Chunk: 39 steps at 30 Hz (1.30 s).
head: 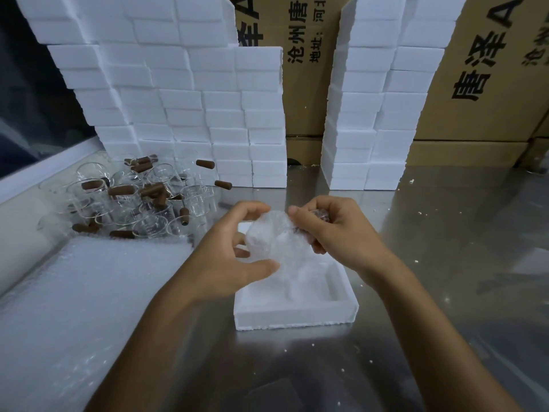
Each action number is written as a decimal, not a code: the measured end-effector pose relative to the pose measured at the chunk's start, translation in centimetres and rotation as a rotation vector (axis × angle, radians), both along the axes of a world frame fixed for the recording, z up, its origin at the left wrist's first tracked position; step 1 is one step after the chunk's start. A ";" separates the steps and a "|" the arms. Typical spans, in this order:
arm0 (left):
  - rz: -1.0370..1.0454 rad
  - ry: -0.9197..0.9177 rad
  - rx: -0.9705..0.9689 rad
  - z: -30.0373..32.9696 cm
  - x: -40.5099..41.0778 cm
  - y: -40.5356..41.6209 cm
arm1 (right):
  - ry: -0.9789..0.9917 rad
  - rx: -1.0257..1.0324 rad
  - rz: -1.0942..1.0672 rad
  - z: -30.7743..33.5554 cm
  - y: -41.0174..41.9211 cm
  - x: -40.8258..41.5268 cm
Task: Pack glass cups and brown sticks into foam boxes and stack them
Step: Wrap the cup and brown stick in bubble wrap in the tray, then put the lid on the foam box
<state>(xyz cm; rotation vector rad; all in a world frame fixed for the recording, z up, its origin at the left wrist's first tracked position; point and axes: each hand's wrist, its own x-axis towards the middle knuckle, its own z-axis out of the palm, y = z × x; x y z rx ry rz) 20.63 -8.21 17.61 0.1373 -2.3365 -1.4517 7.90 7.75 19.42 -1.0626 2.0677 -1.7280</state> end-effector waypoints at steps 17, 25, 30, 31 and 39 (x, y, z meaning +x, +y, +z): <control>0.013 -0.331 -0.266 -2.1 -0.3 -0.8 | 0.128 0.531 0.168 -1.9 -0.3 -1.4; 0.052 -0.312 -0.333 -2.9 -0.6 -0.7 | 0.146 0.642 0.139 -1.6 1.0 -2.5; 0.043 -0.334 -0.336 -2.9 -0.6 -1.0 | 0.127 0.651 0.126 -1.7 1.2 -2.9; 0.034 -0.345 -0.330 -2.9 -0.6 -1.0 | 0.130 0.654 0.129 -1.8 1.1 -2.9; 0.070 -0.312 -0.344 -3.2 -0.7 -0.8 | 0.150 0.752 0.110 -2.5 1.0 -3.0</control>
